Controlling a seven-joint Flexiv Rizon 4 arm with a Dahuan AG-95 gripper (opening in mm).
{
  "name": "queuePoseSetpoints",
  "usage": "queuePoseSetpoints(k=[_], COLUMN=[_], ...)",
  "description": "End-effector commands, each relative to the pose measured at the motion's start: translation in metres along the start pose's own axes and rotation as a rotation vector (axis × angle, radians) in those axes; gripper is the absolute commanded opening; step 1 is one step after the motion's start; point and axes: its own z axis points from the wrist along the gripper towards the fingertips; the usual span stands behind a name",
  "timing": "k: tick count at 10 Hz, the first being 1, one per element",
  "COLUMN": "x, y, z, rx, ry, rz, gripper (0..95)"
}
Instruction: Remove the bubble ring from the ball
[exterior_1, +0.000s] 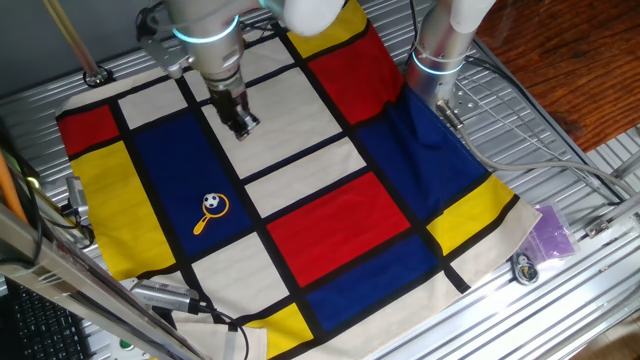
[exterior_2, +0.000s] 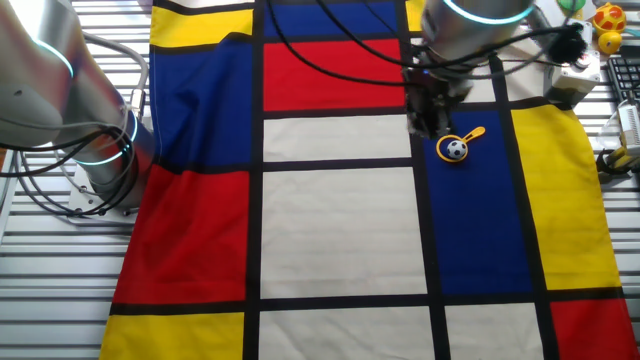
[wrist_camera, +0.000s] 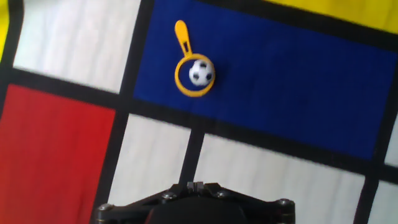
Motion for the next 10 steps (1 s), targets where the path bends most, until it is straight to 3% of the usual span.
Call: queuePoseSetpoints(k=[1, 3, 8, 10], x=[-0.033, -0.054, -0.076, -0.082], y=[-0.005, -0.006, -0.007, -0.006], z=[0.005, 0.016, 0.039, 0.055], rx=[0.005, 0.007, 0.002, 0.002], ry=[0.008, 0.005, 0.006, 0.008], rz=[-0.006, -0.026, -0.02, -0.014], gripper=[0.0, 0.0, 0.0, 0.0])
